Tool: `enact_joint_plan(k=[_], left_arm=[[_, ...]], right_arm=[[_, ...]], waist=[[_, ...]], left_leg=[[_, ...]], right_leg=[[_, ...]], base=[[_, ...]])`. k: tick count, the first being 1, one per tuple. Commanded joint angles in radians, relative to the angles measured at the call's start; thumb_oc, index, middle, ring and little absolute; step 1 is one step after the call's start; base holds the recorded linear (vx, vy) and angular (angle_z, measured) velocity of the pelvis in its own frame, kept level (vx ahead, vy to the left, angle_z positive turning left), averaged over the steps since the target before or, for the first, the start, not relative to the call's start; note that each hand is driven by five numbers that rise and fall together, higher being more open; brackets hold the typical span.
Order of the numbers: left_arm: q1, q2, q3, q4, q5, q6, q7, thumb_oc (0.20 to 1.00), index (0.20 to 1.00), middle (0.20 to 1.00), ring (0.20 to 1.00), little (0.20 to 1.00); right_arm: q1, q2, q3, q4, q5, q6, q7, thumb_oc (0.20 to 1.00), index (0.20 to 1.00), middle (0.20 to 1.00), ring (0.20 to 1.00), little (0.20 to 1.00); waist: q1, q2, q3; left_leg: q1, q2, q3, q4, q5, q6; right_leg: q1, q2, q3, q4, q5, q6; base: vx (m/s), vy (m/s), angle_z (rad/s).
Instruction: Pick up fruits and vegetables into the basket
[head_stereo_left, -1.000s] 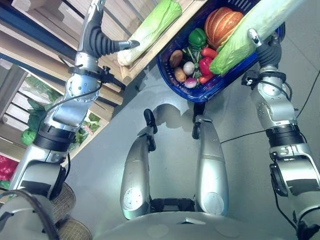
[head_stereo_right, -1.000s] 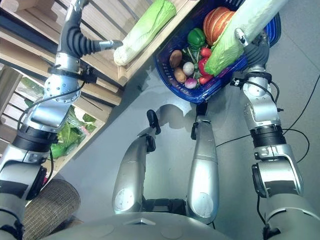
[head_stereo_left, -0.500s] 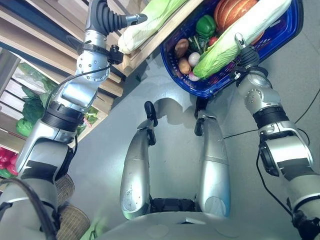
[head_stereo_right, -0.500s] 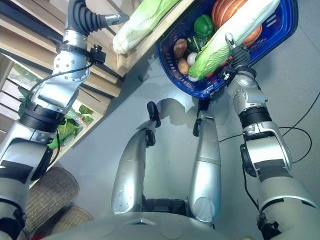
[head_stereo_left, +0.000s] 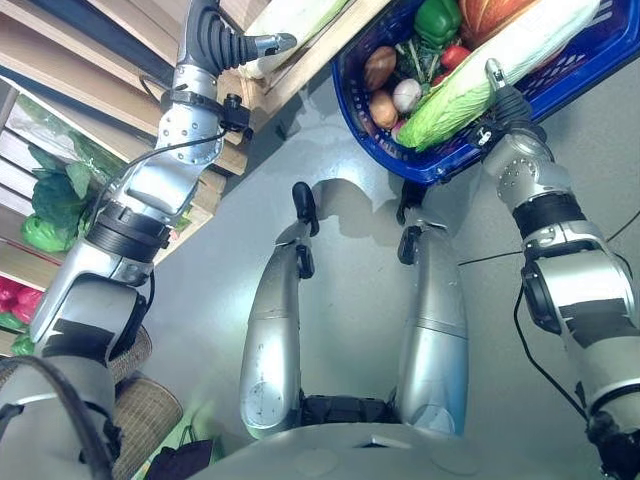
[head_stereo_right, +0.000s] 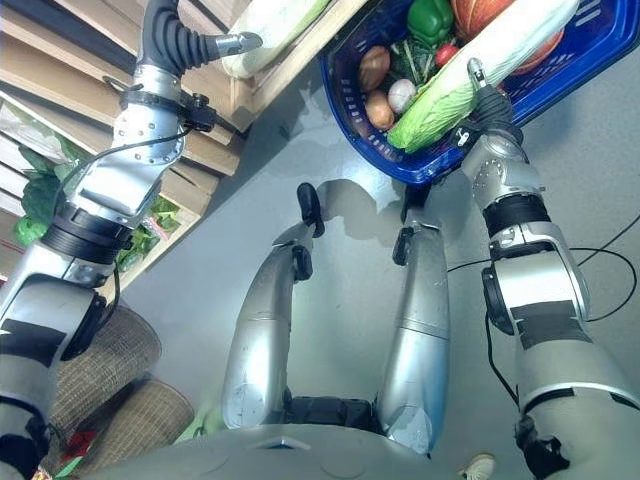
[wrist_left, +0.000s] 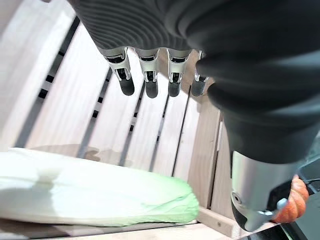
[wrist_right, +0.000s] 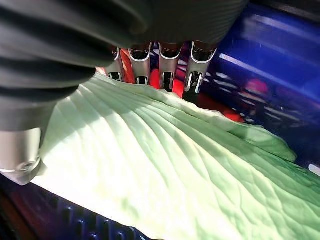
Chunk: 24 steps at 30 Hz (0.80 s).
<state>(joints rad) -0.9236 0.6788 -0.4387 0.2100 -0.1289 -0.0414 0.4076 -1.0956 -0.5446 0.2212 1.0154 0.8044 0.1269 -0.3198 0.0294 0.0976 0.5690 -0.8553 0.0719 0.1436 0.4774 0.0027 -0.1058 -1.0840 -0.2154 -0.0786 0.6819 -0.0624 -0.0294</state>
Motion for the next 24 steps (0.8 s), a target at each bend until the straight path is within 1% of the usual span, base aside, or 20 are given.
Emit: enact_joint_plan(k=[1,4,5,8,12,14,17,21,24], left_arm=[[0.009,-0.019,0.060,-0.038,-0.027,-0.042,0.028,1.000,1.000,1.000,1.000,1.000],[0.009,-0.015,0.062,-0.035,-0.028,-0.047,0.024,1.000,1.000,1.000,1.000,1.000],[0.005,-0.012,0.064,-0.036,-0.024,-0.045,0.022,1.000,1.000,1.000,1.000,1.000],[-0.008,-0.003,0.058,-0.037,-0.015,-0.033,0.027,1.000,1.000,1.000,1.000,1.000],[-0.014,0.003,0.057,-0.036,-0.008,-0.022,0.034,1.000,1.000,1.000,1.000,1.000],[-0.015,0.007,0.057,-0.032,-0.002,-0.018,0.040,1.000,1.000,1.000,1.000,1.000],[-0.013,0.006,0.057,-0.027,0.010,-0.002,0.056,1.000,1.000,1.000,1.000,1.000],[-0.001,0.000,0.064,-0.027,0.024,0.028,0.071,1.000,1.000,1.000,1.000,1.000],[0.026,-0.008,0.085,-0.030,0.050,0.064,0.087,1.000,1.000,1.000,1.000,1.000]], right_arm=[[-0.004,-0.090,0.071,0.023,0.008,0.020,-0.015,0.200,0.200,0.200,0.200,0.200],[-0.013,-0.093,0.075,0.045,0.021,0.041,-0.014,0.200,0.200,0.200,0.200,0.200],[-0.021,-0.095,0.076,0.061,0.040,0.056,-0.015,1.000,1.000,1.000,1.000,1.000],[-0.018,-0.100,0.092,0.061,0.015,0.040,-0.011,1.000,1.000,1.000,1.000,1.000],[-0.008,-0.102,0.109,0.013,-0.035,0.008,-0.056,1.000,1.000,1.000,1.000,1.000],[0.009,-0.104,0.120,-0.041,-0.103,-0.003,-0.121,1.000,1.000,1.000,1.000,1.000],[0.044,-0.112,0.125,-0.132,-0.186,0.006,-0.201,1.000,1.000,1.000,1.000,1.000],[0.117,-0.111,0.102,-0.236,-0.283,-0.002,-0.239,1.000,1.000,1.000,1.000,1.000],[0.207,-0.114,0.078,-0.384,-0.372,-0.026,-0.246,1.000,1.000,1.000,1.000,1.000]], waist=[[-0.015,0.148,-0.049],[-0.011,0.148,-0.049],[-0.008,0.146,-0.049],[-0.008,0.138,-0.049],[-0.012,0.129,-0.049],[-0.019,0.120,-0.049],[-0.034,0.111,-0.049],[-0.055,0.100,-0.049],[-0.082,0.091,-0.049]], left_leg=[[-0.062,-0.042,0.001,0.013,-0.066,0.056],[-0.072,-0.042,-0.003,0.018,-0.066,0.057],[-0.078,-0.043,-0.006,0.019,-0.066,0.058],[-0.091,-0.044,-0.012,0.029,-0.068,0.062],[-0.094,-0.042,-0.011,0.029,-0.068,0.063],[-0.097,-0.039,-0.010,0.033,-0.069,0.063],[-0.096,-0.036,-0.006,0.035,-0.070,0.062],[-0.083,-0.032,0.002,0.025,-0.069,0.060],[-0.059,-0.026,0.014,0.012,-0.068,0.057]], right_leg=[[0.011,0.063,-0.028,0.058,-0.148,0.054],[0.002,0.062,-0.027,0.063,-0.146,0.055],[-0.002,0.064,-0.028,0.061,-0.144,0.055],[-0.010,0.071,-0.028,0.065,-0.142,0.053],[-0.006,0.075,-0.031,0.055,-0.135,0.054],[-0.006,0.078,-0.031,0.052,-0.131,0.054],[-0.005,0.083,-0.029,0.050,-0.129,0.056],[0.006,0.093,-0.023,0.037,-0.126,0.058],[0.024,0.103,-0.015,0.023,-0.126,0.060]], base=[[0.00,0.000,0.00],[0.00,-0.022,0.02],[0.00,-0.045,0.02],[0.01,-0.052,0.02],[0.00,-0.009,0.00],[0.00,0.000,0.00],[0.00,0.014,-0.04],[0.00,0.034,-0.01],[0.01,0.081,-0.07]])
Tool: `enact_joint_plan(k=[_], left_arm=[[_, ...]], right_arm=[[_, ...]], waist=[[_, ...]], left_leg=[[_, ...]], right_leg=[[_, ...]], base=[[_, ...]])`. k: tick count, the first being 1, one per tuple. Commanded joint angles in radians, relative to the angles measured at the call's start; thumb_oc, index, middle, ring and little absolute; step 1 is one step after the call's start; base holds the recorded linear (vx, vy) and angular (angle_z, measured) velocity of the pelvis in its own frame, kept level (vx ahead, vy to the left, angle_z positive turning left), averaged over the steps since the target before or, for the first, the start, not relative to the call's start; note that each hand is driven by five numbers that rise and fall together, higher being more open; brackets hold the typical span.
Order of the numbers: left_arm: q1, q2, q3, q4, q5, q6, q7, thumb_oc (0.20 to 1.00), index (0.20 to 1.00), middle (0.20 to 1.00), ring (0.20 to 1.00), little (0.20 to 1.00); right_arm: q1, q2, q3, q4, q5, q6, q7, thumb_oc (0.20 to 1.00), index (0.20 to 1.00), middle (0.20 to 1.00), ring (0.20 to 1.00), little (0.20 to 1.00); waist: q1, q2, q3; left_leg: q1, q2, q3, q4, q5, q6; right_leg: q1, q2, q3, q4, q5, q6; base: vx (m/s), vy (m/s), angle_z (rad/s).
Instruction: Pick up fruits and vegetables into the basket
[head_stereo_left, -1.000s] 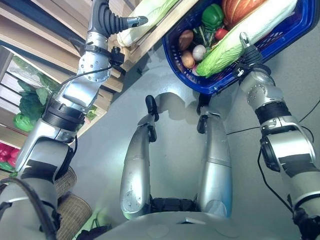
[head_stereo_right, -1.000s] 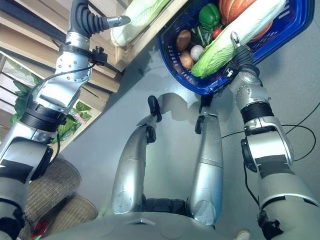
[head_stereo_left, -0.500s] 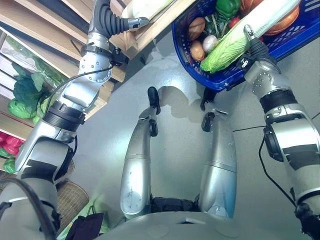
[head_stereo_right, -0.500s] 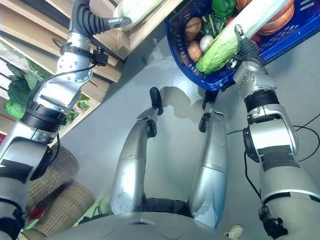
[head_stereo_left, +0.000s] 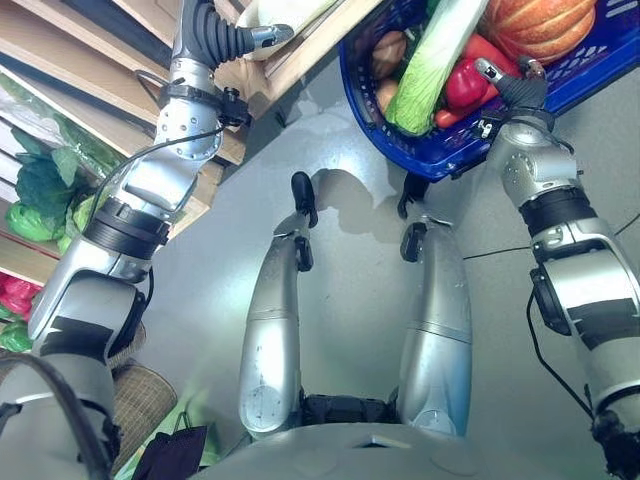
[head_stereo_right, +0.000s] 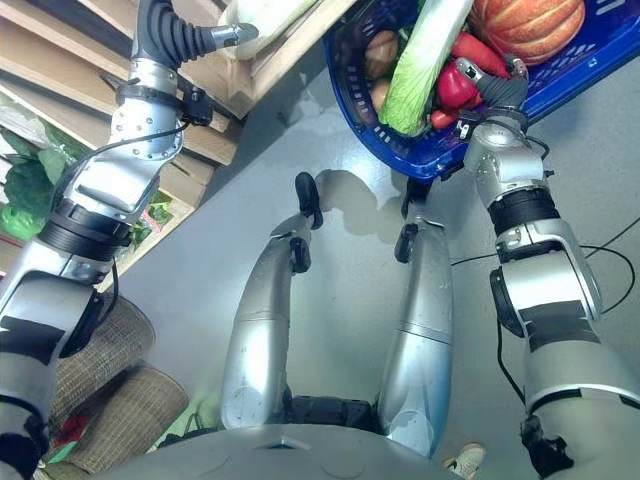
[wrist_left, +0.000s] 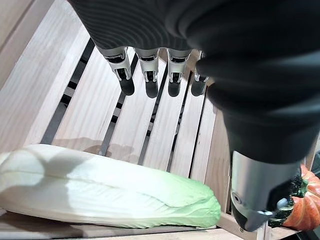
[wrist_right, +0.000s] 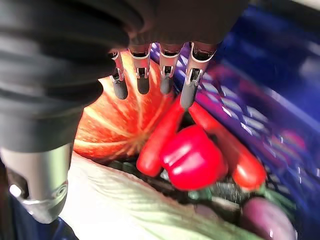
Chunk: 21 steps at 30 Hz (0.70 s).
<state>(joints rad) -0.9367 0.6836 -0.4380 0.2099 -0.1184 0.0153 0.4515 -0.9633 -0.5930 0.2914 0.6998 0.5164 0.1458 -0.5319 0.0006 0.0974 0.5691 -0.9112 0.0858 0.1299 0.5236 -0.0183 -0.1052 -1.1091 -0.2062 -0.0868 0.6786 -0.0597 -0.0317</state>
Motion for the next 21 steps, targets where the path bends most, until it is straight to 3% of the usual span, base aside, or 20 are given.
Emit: enact_joint_plan(k=[1,6,12,13,21], left_arm=[[0.047,-0.015,0.091,-0.032,0.049,0.019,0.046,1.000,1.000,1.000,1.000,1.000],[0.111,-0.016,0.132,-0.045,0.086,0.079,0.054,1.000,1.000,1.000,1.000,1.000],[0.198,-0.016,0.179,-0.038,0.099,0.151,0.064,1.000,1.000,1.000,1.000,1.000],[0.221,-0.016,0.196,-0.015,0.088,0.161,0.069,1.000,1.000,1.000,1.000,1.000],[0.259,-0.005,0.235,0.192,-0.029,0.143,0.116,1.000,1.000,1.000,1.000,1.000]], right_arm=[[0.102,-0.063,-0.002,-0.117,-0.115,-0.055,-0.031,1.000,1.000,1.000,1.000,1.000],[0.306,-0.053,-0.072,-0.390,-0.233,-0.107,-0.007,1.000,1.000,1.000,1.000,1.000],[0.559,-0.007,-0.147,-0.650,-0.360,-0.246,0.094,1.000,1.000,1.000,1.000,1.000],[0.626,-0.009,-0.167,-0.698,-0.375,-0.293,0.138,1.000,1.000,1.000,1.000,1.000],[0.802,-0.063,-0.225,-0.810,-0.362,-0.341,0.307,1.000,1.000,1.000,1.000,1.000]], waist=[[-0.062,0.089,-0.049],[-0.111,0.075,-0.049],[-0.182,0.059,-0.049],[-0.204,0.057,-0.049],[-0.275,0.047,-0.049]], left_leg=[[0.002,-0.038,0.031,-0.038,-0.046,0.055],[0.046,-0.029,0.053,-0.057,-0.043,0.047],[0.110,-0.016,0.084,-0.085,-0.035,0.036],[0.133,-0.011,0.097,-0.096,-0.032,0.033],[0.195,0.011,0.143,-0.121,-0.024,0.020]], right_leg=[[0.053,0.097,-0.003,0.024,-0.129,0.063],[0.084,0.104,0.014,0.017,-0.137,0.066],[0.127,0.109,0.044,0.004,-0.142,0.073],[0.141,0.111,0.052,-0.004,-0.141,0.074],[0.180,0.120,0.088,-0.030,-0.137,0.079]], base=[[0.00,0.061,-0.12],[0.01,0.104,-0.17],[0.03,0.114,-0.18],[0.03,0.100,-0.16],[0.04,0.106,-0.21]])
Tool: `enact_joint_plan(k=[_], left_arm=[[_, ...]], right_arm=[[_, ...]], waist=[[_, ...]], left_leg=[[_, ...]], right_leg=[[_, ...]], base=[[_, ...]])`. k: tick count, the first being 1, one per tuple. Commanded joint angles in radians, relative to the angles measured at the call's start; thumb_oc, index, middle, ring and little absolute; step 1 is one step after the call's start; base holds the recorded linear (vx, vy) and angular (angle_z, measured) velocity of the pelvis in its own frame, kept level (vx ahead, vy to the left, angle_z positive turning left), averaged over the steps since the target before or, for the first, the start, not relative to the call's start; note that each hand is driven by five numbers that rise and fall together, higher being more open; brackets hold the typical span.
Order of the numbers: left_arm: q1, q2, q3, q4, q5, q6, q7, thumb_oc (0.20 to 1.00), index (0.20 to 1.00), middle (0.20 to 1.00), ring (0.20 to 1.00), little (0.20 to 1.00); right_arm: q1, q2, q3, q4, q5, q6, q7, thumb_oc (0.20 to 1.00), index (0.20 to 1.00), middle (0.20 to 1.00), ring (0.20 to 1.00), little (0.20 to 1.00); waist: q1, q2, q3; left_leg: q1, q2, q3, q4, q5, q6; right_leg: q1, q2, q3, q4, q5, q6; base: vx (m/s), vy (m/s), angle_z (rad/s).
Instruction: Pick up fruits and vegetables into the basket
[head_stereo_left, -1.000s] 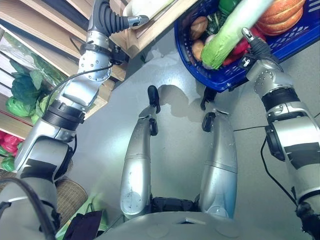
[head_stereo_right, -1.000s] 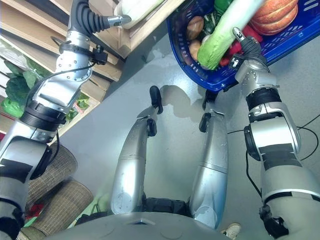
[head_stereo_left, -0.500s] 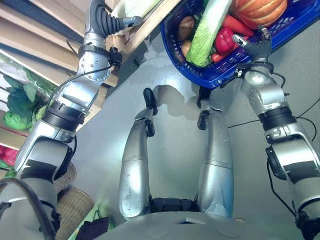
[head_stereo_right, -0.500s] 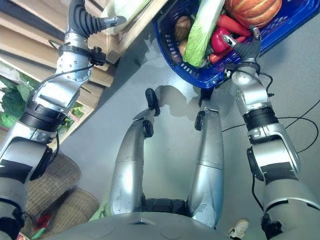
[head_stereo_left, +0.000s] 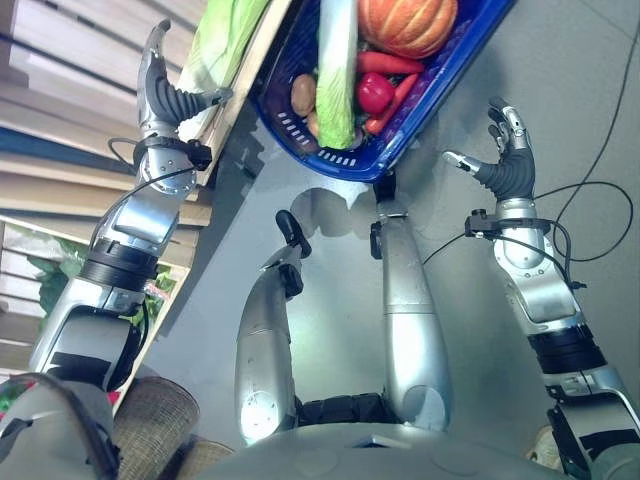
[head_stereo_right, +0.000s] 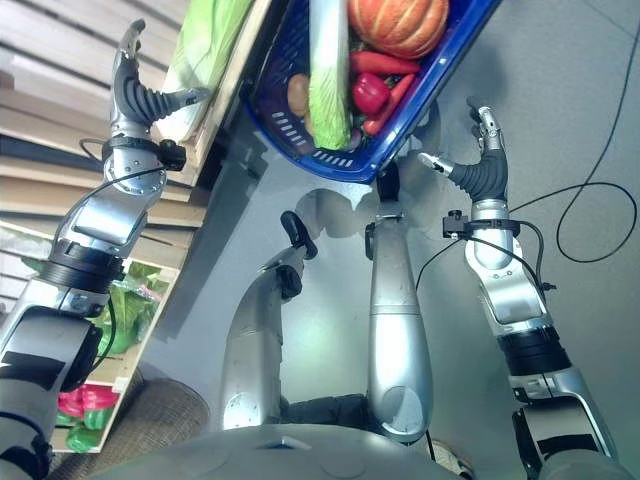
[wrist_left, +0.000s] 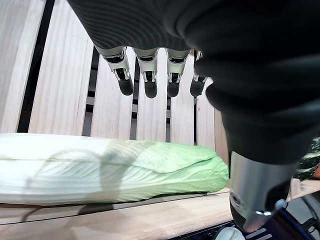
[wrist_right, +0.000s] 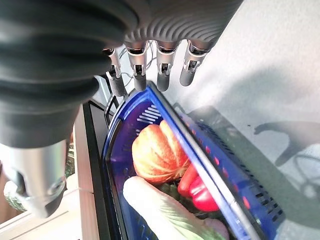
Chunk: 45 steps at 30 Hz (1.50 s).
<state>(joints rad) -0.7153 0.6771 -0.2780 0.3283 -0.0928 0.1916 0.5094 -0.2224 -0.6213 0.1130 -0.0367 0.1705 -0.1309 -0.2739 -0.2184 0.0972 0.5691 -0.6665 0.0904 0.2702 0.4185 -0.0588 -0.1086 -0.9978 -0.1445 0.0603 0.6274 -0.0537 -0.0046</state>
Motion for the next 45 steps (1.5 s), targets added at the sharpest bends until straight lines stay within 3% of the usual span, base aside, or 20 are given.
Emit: enact_joint_plan(k=[1,5,18,26,45], left_arm=[[0.036,0.002,0.076,0.088,-0.071,-0.036,0.062,1.000,1.000,1.000,1.000,1.000],[0.009,0.001,0.086,0.215,-0.131,-0.051,0.079,1.000,1.000,1.000,1.000,1.000],[-0.088,0.036,0.089,0.484,-0.291,0.041,0.080,1.000,1.000,1.000,1.000,1.000],[-0.127,0.063,0.058,0.604,-0.268,0.079,0.037,1.000,1.000,1.000,1.000,1.000],[-0.160,0.058,-0.008,0.753,-0.238,0.110,-0.039,1.000,1.000,1.000,1.000,1.000]], right_arm=[[0.066,-0.038,-0.048,-0.075,-0.011,-0.064,0.056,1.000,1.000,1.000,1.000,1.000],[0.090,-0.055,-0.051,-0.083,0.012,-0.046,0.088,1.000,1.000,1.000,1.000,1.000],[0.105,-0.070,-0.060,-0.126,0.088,0.034,0.117,1.000,1.000,1.000,1.000,1.000],[0.093,-0.074,-0.038,-0.109,0.144,0.066,0.112,1.000,1.000,1.000,1.000,1.000],[0.068,-0.076,0.022,-0.061,0.182,0.054,0.091,1.000,1.000,1.000,1.000,1.000]], waist=[[-0.059,0.046,-0.049],[-0.079,0.036,-0.049],[-0.116,-0.003,-0.049],[-0.125,-0.019,-0.049],[-0.127,-0.010,-0.049]], left_leg=[[-0.048,0.007,0.004,-0.016,0.017,0.023],[-0.043,0.016,0.013,-0.009,0.014,0.020],[-0.071,0.035,0.021,0.022,-0.003,0.016],[-0.105,0.045,0.027,0.053,-0.020,0.019],[-0.176,0.045,0.040,0.084,-0.040,0.019]], right_leg=[[0.071,0.058,-0.058,0.020,-0.143,0.051],[0.072,0.064,-0.049,0.023,-0.145,0.048],[0.052,0.089,-0.032,0.029,-0.149,0.036],[0.025,0.093,-0.027,0.030,-0.143,0.031],[-0.061,0.084,-0.011,0.035,-0.126,0.033]], base=[[0.04,0.057,-0.16],[0.02,0.030,-0.11],[0.01,0.013,-0.03],[0.00,0.002,0.00],[0.01,0.029,-0.01]])
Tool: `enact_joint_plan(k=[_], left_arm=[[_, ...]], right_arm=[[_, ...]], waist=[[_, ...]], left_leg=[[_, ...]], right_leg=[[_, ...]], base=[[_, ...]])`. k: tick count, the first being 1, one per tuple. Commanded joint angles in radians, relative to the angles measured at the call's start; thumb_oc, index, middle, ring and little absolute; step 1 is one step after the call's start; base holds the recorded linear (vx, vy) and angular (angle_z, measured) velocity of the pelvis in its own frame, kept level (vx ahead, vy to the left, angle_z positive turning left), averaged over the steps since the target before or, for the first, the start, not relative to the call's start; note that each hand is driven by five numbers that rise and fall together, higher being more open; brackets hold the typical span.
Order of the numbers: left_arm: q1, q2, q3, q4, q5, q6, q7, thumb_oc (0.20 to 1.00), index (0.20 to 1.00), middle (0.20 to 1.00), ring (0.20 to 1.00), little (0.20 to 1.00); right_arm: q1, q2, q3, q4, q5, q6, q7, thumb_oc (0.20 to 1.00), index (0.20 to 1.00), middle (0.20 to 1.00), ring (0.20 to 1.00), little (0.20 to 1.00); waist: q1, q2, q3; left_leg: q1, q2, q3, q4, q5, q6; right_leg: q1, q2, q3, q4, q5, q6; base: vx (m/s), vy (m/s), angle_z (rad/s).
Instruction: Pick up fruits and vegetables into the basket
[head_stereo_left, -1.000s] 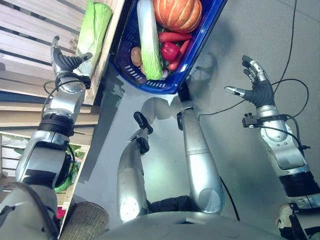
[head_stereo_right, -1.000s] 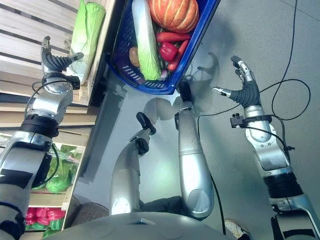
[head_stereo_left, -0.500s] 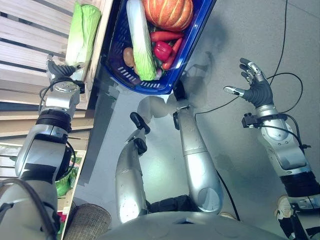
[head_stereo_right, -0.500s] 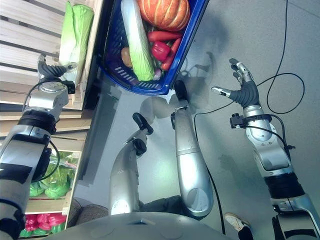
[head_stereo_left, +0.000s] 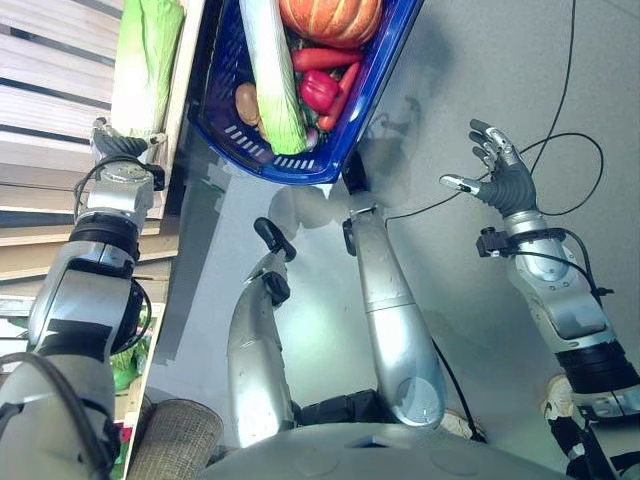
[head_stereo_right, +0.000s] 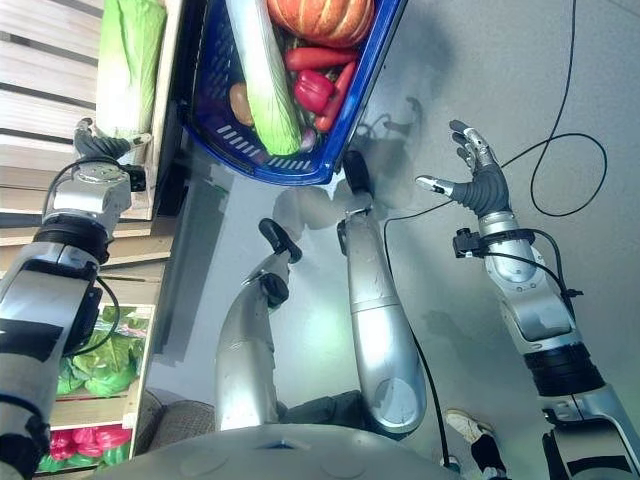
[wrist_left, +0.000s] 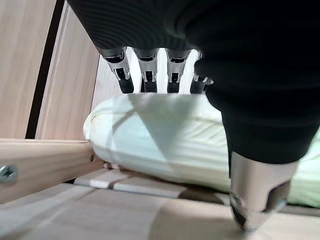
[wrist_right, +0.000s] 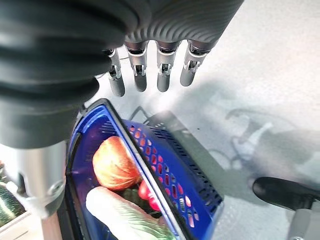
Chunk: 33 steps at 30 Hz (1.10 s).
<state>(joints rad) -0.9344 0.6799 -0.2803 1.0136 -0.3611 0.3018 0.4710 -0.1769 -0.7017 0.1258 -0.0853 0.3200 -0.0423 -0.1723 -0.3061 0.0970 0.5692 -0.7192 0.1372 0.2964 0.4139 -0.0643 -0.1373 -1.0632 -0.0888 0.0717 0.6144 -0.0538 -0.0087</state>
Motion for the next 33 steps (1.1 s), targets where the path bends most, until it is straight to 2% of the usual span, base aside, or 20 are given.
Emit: enact_joint_plan(k=[1,10,16,23,27,28,29,33], left_arm=[[0.057,0.055,-0.007,0.072,0.031,-0.001,-0.001,1.000,1.000,1.000,1.000,1.000],[-0.006,0.057,-0.042,0.119,0.070,0.033,0.016,1.000,1.000,1.000,1.000,1.000],[-0.031,0.059,-0.066,0.134,0.088,0.031,0.018,1.000,1.000,1.000,1.000,1.000],[-0.079,0.051,-0.105,0.151,0.106,0.040,0.021,1.000,1.000,1.000,1.000,1.000],[-0.094,0.047,-0.118,0.167,0.112,0.025,0.020,1.000,1.000,1.000,1.000,1.000],[-0.099,0.047,-0.127,0.169,0.107,0.011,0.001,0.354,0.354,0.354,0.354,0.354],[-0.100,0.045,-0.128,0.169,0.107,0.001,-0.008,0.200,0.200,0.200,0.200,0.200],[-0.094,0.033,-0.132,0.161,0.096,-0.016,-0.044,0.200,0.200,0.200,0.200,0.200]], right_arm=[[0.020,0.004,0.011,-0.008,0.034,-0.037,-0.011,1.000,1.000,1.000,1.000,1.000],[0.000,0.004,0.034,0.036,0.053,-0.054,-0.028,1.000,1.000,1.000,1.000,1.000],[-0.015,0.003,0.048,0.059,0.071,-0.062,-0.033,1.000,1.000,1.000,1.000,1.000],[-0.026,0.007,0.069,0.098,0.088,-0.103,-0.044,1.000,1.000,1.000,1.000,1.000],[-0.035,0.009,0.079,0.113,0.088,-0.119,-0.047,1.000,1.000,1.000,1.000,1.000],[-0.039,0.009,0.082,0.119,0.090,-0.124,-0.049,1.000,1.000,1.000,1.000,1.000],[-0.040,0.011,0.084,0.121,0.089,-0.126,-0.051,1.000,1.000,1.000,1.000,1.000],[-0.040,0.019,0.086,0.127,0.082,-0.138,-0.052,1.000,1.000,1.000,1.000,1.000]], waist=[[-0.039,-0.009,-0.049],[-0.041,-0.012,-0.049],[-0.040,-0.013,-0.049],[-0.041,-0.015,-0.049],[-0.041,-0.018,-0.049],[-0.041,-0.018,-0.049],[-0.040,-0.018,-0.049],[-0.037,-0.017,-0.049]], left_leg=[[-0.125,-0.002,0.014,0.089,-0.035,0.048],[-0.157,-0.002,0.009,0.102,-0.038,0.047],[-0.178,-0.006,0.001,0.113,-0.042,0.049],[-0.206,-0.006,0.001,0.126,-0.048,0.051],[-0.217,-0.007,-0.001,0.128,-0.047,0.051],[-0.221,-0.007,-0.002,0.130,-0.048,0.051],[-0.223,-0.006,-0.002,0.131,-0.049,0.051],[-0.221,-0.008,-0.004,0.129,-0.050,0.051]], right_leg=[[0.001,0.029,-0.022,0.049,-0.127,0.037],[-0.034,0.029,-0.017,0.055,-0.120,0.034],[-0.055,0.033,-0.013,0.063,-0.119,0.031],[-0.081,0.033,-0.008,0.065,-0.113,0.032],[-0.093,0.034,-0.007,0.061,-0.104,0.033],[-0.097,0.034,-0.006,0.062,-0.104,0.033],[-0.097,0.033,-0.006,0.061,-0.104,0.033],[-0.094,0.034,-0.006,0.057,-0.102,0.034]], base=[[0.02,0.030,0.00],[0.00,0.003,0.00],[0.00,0.000,0.00],[0.00,0.000,0.00],[0.00,0.000,0.00],[0.00,0.000,0.00],[0.00,0.000,0.00],[0.00,0.000,0.00]])
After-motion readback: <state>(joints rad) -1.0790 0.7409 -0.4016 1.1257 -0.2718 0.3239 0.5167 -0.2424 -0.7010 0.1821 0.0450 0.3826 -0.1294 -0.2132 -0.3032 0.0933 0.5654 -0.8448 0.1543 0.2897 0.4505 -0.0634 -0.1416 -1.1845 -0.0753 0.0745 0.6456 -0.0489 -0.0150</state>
